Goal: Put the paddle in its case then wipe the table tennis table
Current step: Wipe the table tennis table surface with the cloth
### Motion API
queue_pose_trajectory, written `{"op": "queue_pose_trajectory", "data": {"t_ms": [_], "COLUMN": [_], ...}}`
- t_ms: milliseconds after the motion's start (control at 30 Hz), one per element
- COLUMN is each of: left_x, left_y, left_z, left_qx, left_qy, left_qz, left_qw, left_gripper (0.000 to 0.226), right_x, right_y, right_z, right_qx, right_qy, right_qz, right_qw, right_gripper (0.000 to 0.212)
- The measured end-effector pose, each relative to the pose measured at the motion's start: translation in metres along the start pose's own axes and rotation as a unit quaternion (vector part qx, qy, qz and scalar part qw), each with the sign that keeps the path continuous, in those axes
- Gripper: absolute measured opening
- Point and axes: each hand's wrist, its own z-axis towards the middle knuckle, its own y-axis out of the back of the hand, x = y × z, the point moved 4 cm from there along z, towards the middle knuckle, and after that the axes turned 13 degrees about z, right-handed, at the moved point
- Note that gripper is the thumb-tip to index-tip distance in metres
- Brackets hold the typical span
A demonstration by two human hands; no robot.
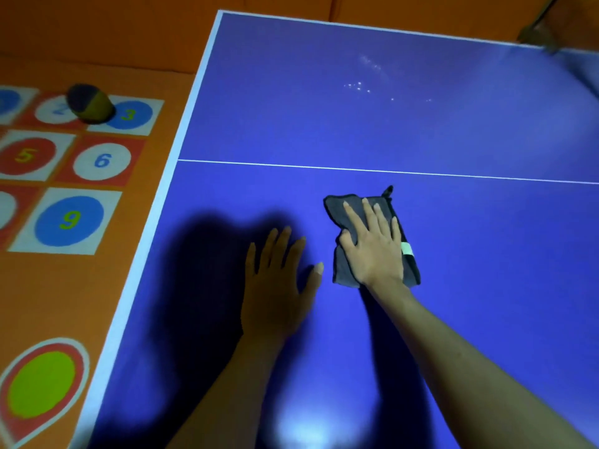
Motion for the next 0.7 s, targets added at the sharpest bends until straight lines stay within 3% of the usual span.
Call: {"op": "queue_pose_trajectory", "data": {"t_ms": [133, 333, 567, 700], "left_x": [-0.006, -0.055, -0.080, -0.085], "left_y": [0.006, 0.001, -0.024, -0.022], "left_z": [-0.008, -0.006, -0.005, -0.006], "left_qx": [-0.027, -0.052, 0.008, 0.030], "left_qy": [-0.070, -0.069, 0.041, 0.034], "left_qz": [-0.006, 0.030, 0.060, 0.079], "left_qw": [0.997, 0.996, 0.997, 0.996], "left_gripper": [0.055, 0.040, 0.046, 0.049], "right_x": [-0.007, -0.025, -0.037, -0.050], "right_y": [0.008, 0.015, 0.021, 0.022], "right_z": [-0.101, -0.208, -0.163, -0.082], "right_qx": [-0.040, -0.040, -0.054, -0.058], "right_qy": [0.010, -0.005, -0.008, -0.020], "right_qz": [0.016, -0.008, -0.014, -0.015], "right_qw": [0.999, 0.999, 0.998, 0.998], "right_gripper": [0.066, 0.064, 0.064, 0.064]}}
